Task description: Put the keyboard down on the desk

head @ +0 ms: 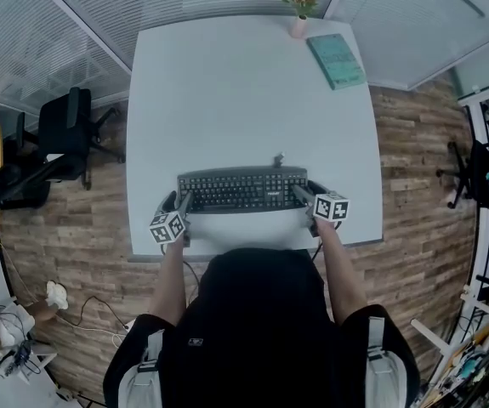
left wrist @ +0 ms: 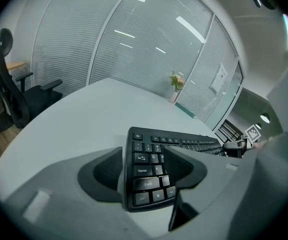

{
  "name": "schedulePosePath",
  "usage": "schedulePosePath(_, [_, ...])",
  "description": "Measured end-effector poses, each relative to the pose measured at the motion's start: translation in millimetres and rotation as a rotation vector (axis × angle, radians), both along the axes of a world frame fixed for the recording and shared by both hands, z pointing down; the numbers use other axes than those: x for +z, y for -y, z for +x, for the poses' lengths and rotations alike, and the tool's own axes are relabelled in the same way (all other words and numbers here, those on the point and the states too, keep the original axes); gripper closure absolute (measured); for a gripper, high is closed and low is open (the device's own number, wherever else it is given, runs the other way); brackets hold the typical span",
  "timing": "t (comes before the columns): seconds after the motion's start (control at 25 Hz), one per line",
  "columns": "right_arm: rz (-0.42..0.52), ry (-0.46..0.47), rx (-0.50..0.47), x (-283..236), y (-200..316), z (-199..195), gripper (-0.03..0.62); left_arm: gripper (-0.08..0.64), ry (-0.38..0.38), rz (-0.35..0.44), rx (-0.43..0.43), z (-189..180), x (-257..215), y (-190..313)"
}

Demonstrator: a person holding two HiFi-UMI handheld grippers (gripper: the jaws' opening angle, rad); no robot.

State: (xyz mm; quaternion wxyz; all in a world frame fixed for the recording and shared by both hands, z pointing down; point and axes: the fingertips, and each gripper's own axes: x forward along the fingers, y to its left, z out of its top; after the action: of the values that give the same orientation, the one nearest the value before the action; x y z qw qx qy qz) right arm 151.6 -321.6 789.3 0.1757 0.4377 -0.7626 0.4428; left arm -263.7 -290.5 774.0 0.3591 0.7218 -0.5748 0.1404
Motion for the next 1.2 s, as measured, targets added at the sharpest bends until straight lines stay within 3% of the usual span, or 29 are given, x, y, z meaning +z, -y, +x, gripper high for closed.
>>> schedulePosePath(0.4, [0.169,-0.127,-0.146,-22,-27,-7,0.313,0.302,0.007,0.09,0.108,23,-25,-18])
schedulePosePath(0.44, [0.178,-0.125,-0.156,-24,-32,-9,0.333,0.308,0.003,0.098,0.123,26,-28,-21])
schedulePosePath(0.56, [0.217,-0.115,-0.187,-35,-47,-18,0.479,0.337,-0.009,0.118,0.152,29,-36,-32])
schedulePosePath(0.68, [0.283,-0.171,-0.239,-42,-60,-27,0.58,0.413,-0.03,0.139,0.167,28,-45,-42])
schedulePosePath(0.76, [0.312,-0.209,-0.282,-43,-69,-32,0.589,0.462,-0.048,0.149,0.178,29,-49,-48])
schedulePosePath(0.88, [0.343,-0.188,-0.313,-48,-84,-43,0.589,0.521,-0.066,0.152,0.193,30,-53,-58])
schedulePosePath(1.2, [0.396,-0.185,-0.346,-66,-119,-56,0.589,0.549,-0.028,0.162,0.31,40,-64,-91])
